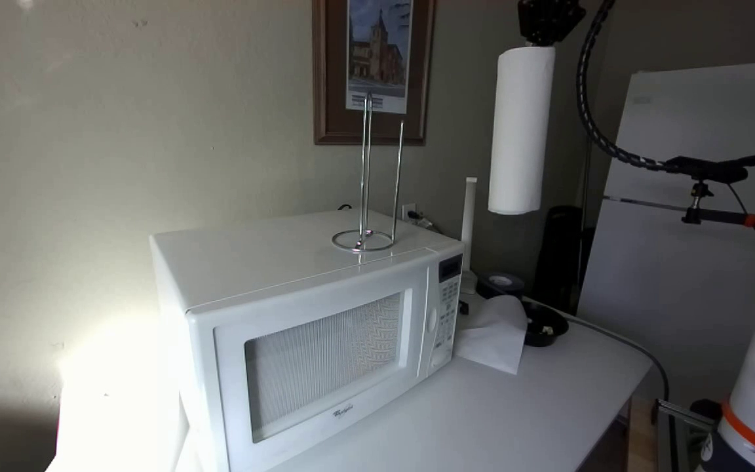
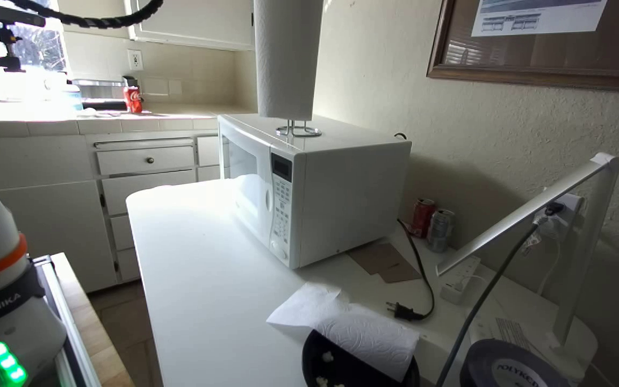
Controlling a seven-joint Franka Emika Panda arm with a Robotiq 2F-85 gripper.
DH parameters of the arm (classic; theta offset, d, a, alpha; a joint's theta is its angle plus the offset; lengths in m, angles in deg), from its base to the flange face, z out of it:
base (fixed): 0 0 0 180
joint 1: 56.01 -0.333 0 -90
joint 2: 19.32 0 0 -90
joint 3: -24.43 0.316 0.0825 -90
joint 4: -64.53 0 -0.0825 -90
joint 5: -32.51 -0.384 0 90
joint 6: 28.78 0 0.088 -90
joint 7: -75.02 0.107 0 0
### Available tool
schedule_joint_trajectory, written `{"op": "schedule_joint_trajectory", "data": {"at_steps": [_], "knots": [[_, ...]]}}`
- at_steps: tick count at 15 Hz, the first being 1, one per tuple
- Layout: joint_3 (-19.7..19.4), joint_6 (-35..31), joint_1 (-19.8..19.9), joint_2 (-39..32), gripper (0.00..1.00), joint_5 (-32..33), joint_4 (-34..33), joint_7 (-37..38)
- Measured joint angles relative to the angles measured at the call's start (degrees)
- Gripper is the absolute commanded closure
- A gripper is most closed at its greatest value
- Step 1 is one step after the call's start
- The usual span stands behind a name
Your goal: Remove the paper towel roll from the silver stand.
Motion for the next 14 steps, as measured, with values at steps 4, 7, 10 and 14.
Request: {"op": "schedule_joint_trajectory", "data": {"at_steps": [4, 7, 10, 14], "knots": [[-0.44, -6.38, -0.03, 3.27, 0.96, 0.00, 9.40, -1.20], [-1.19, -11.23, 0.18, 4.95, 0.96, 0.00, 15.00, -1.00], [-1.65, -17.56, 1.10, 5.36, 0.96, 0.13, 18.70, -0.22], [-2.03, -27.62, 2.16, 4.43, 0.96, 0.12, 22.85, 0.31]]}}
